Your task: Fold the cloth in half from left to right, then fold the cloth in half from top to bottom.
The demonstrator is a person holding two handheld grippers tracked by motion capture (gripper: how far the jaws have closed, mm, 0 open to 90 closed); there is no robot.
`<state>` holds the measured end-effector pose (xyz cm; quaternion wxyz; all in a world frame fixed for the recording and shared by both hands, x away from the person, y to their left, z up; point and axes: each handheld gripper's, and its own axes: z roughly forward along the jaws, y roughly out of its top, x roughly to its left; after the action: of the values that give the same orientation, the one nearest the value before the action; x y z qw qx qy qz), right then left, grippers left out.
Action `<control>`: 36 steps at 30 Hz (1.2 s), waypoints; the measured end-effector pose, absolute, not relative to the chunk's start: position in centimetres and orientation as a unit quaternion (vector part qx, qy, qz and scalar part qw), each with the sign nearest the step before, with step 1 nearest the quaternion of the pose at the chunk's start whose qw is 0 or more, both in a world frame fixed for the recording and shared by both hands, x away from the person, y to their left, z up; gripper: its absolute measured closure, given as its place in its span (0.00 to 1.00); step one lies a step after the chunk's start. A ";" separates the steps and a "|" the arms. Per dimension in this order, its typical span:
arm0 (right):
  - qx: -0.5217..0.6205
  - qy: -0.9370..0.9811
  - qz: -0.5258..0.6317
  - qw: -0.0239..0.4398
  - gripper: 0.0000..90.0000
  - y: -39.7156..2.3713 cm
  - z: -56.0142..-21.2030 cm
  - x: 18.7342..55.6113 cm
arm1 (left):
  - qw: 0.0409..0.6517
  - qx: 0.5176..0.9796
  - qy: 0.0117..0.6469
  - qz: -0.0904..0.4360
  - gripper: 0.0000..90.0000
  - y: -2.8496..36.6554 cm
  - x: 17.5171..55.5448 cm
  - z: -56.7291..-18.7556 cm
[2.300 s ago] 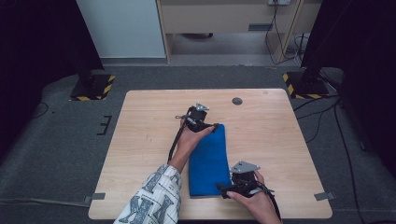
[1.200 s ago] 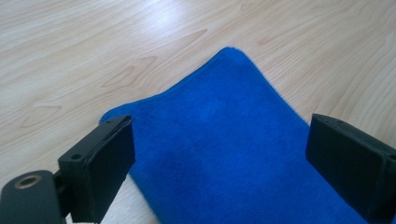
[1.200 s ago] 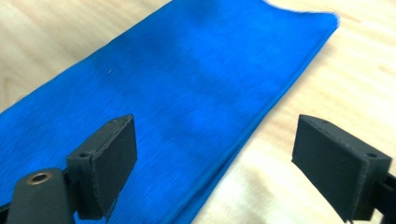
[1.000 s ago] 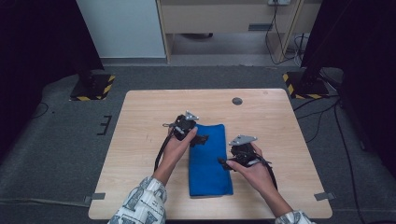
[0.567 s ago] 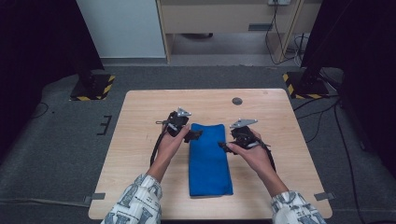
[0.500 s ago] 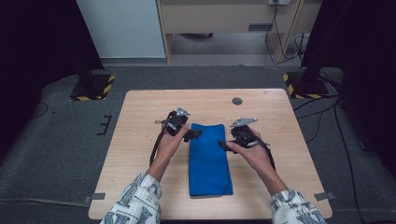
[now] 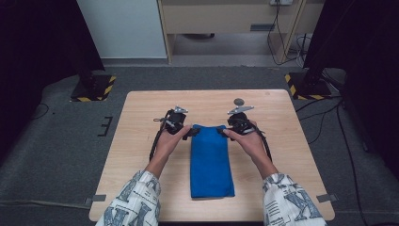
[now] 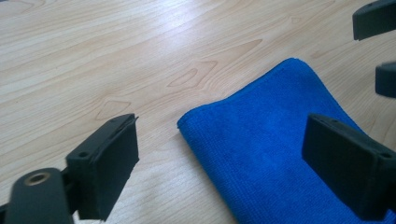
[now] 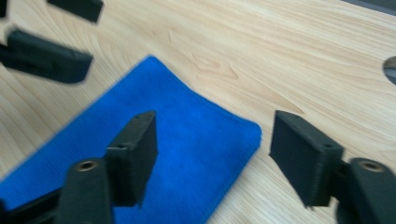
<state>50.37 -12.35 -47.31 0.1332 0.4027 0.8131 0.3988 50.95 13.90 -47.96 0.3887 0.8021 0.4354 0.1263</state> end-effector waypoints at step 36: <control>0.441 0.819 0.348 0.115 0.60 -11.9 -51.6 54.3 | 0.345 0.817 0.449 0.114 0.51 13.2 52.9 -51.7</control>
<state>54.30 -11.86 -51.61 0.1155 0.4414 0.8190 0.3479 52.92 13.23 -51.75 0.3447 0.8166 0.4488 0.1142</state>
